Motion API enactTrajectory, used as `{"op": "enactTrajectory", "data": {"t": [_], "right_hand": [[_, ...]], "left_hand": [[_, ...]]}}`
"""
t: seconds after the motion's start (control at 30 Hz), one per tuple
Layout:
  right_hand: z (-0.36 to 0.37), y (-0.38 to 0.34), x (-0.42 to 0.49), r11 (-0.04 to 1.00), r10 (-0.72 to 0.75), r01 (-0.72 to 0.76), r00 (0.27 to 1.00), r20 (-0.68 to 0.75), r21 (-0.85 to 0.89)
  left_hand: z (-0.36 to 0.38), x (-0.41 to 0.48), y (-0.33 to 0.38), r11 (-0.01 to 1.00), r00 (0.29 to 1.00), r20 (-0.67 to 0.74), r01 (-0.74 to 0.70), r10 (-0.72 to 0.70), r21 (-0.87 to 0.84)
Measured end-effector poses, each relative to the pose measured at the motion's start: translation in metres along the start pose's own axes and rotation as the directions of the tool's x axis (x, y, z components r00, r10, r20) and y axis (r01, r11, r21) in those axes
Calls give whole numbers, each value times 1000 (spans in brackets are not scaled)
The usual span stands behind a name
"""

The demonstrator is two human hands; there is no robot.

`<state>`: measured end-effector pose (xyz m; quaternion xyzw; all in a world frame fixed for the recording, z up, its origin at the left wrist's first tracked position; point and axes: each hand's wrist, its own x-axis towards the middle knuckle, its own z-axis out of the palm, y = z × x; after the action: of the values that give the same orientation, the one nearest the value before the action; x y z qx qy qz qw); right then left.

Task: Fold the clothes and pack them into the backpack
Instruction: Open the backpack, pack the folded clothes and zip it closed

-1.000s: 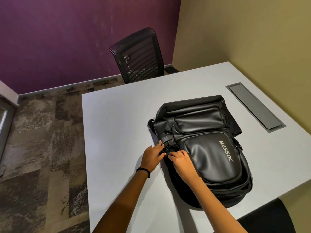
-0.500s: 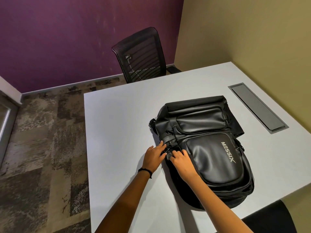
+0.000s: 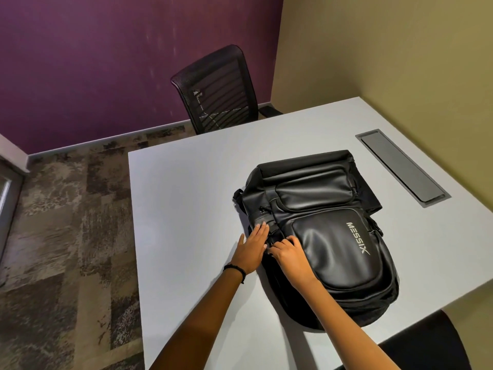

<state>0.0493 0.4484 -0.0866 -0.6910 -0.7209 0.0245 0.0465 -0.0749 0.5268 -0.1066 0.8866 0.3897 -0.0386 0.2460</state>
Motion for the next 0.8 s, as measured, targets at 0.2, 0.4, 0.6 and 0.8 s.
{"op": "enactTrajectory", "data": {"t": [0.2,0.4,0.6,0.8], "right_hand": [[-6,0,-11,982,70,-70,998,3,176],[-14,9,-31,960,8,-10,1000,10,280],[-22,11,-53,946,11,-12,1000,5,323],[-27,14,-79,914,73,-74,997,18,398]], "left_hand": [[-2,3,1,1000,998,49,29,-29,-4],[-2,2,3,998,998,46,50,-48,-38],[-3,4,5,998,996,68,64,-62,-27],[-1,-1,10,986,994,49,103,-97,-133]]}}
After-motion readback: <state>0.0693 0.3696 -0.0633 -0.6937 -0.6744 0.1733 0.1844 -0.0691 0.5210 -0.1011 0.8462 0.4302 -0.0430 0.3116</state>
